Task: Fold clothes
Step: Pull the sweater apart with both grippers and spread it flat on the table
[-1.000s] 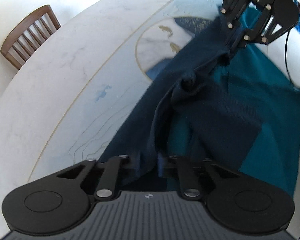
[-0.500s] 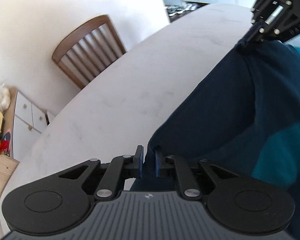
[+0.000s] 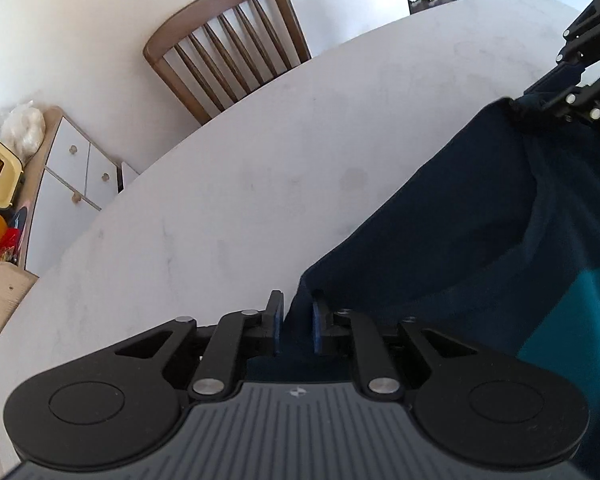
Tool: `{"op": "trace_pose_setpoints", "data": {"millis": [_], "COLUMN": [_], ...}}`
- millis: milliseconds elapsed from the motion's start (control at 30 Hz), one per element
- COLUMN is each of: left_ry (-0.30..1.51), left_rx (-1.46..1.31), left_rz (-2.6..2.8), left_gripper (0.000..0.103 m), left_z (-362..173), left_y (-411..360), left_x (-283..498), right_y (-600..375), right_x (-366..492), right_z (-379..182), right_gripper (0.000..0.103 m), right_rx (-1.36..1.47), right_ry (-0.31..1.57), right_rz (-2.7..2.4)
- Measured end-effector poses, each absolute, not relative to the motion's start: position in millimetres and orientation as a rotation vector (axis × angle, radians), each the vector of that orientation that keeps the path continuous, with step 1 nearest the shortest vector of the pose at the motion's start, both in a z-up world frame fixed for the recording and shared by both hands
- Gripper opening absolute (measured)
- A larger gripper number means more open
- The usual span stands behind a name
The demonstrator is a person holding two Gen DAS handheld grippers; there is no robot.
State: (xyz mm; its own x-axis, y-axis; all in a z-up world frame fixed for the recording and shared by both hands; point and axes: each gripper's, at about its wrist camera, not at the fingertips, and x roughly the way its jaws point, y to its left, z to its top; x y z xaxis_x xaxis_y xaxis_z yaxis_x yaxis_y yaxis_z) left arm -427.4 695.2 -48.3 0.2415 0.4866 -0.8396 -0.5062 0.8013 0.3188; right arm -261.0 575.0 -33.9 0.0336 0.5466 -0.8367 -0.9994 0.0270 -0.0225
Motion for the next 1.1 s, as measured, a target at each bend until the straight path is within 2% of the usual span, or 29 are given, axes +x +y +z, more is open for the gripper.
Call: {"op": "trace_pose_setpoints", "data": {"millis": [67, 100, 133, 333, 500, 667, 933, 1100], "left_ry": [1.13, 1.114, 1.092, 1.042, 1.059, 1.107, 1.035, 1.086], "left_rx": [-0.055, -0.055, -0.046, -0.123, -0.188, -0.159, -0.257, -0.257], "left_rz": [0.673, 0.674, 0.674, 0.675, 0.63, 0.65, 0.683, 0.749], "left_gripper": [0.051, 0.073, 0.08, 0.08, 0.08, 0.08, 0.08, 0.08], "left_z": [-41, -35, -29, 4, 6, -18, -28, -43], "left_y": [691, 687, 681, 661, 634, 614, 595, 585], "left_x": [-444, -455, -468, -539, -573, -576, -572, -556], "right_y": [566, 558, 551, 500, 467, 444, 432, 428], "right_x": [-259, -259, -258, -287, -324, -362, -391, -398], "right_z": [-30, -26, -22, -1, 4, -10, -28, -35], "right_gripper": [0.103, 0.103, 0.103, 0.103, 0.103, 0.103, 0.103, 0.103], "right_rx": [-0.768, -0.762, -0.756, -0.744, -0.75, -0.817, -0.867, -0.874], "right_ry": [0.773, 0.78, 0.785, 0.792, 0.847, 0.896, 0.954, 0.964], "right_rz": [1.407, 1.41, 1.414, 1.493, 1.564, 1.576, 1.54, 1.512]}}
